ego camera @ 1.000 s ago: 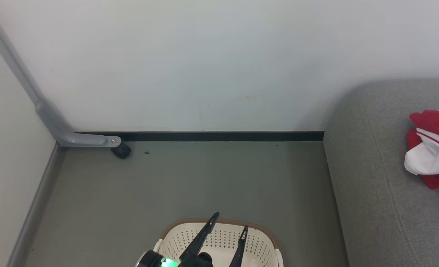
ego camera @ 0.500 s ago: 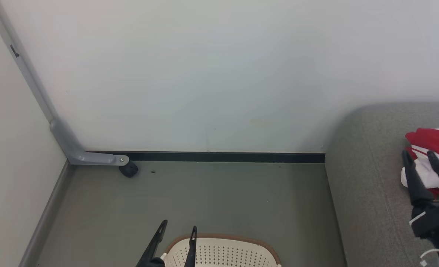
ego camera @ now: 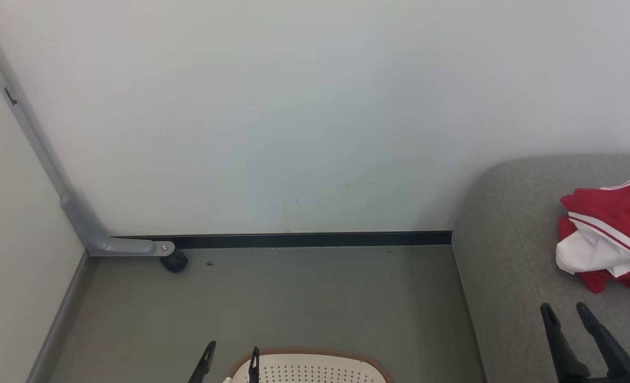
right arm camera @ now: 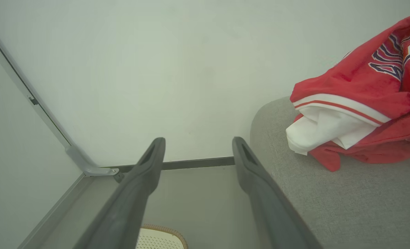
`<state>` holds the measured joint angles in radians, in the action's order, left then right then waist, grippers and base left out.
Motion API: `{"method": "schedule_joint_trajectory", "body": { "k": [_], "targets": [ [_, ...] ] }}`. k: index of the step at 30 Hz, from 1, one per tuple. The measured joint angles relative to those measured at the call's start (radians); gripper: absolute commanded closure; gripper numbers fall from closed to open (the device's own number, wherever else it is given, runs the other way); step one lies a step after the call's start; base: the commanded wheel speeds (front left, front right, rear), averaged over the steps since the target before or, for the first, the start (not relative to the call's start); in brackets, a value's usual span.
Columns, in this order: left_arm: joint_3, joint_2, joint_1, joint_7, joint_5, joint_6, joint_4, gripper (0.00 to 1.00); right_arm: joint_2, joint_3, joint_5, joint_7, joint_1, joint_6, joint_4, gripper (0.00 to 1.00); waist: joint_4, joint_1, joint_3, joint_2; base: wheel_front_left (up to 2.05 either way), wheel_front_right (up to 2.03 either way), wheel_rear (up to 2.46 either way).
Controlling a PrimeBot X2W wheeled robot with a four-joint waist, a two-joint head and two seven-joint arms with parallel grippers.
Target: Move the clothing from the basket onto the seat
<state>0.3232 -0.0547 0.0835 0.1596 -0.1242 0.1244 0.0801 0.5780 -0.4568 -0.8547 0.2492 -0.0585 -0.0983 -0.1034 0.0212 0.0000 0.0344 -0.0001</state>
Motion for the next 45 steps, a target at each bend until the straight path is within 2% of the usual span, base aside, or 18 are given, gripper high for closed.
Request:
{"method": "schedule_joint_trajectory", "body": {
  "k": [19,45],
  "targets": [
    [-0.016,0.0,0.05,0.0,0.006,0.0,-0.005,0.0,0.001,0.115,0.151,0.0,0.193,-0.025,0.125,0.0,-0.017,0.0,0.014,0.0001,0.0,0.0,0.0],
    [-0.02,0.0,0.068,0.0,0.002,0.0,0.007,0.0,-0.039,0.222,0.222,0.0,0.257,-0.026,0.182,0.0,-0.017,0.0,0.011,0.0001,0.0,0.0,0.0]
  ]
}}
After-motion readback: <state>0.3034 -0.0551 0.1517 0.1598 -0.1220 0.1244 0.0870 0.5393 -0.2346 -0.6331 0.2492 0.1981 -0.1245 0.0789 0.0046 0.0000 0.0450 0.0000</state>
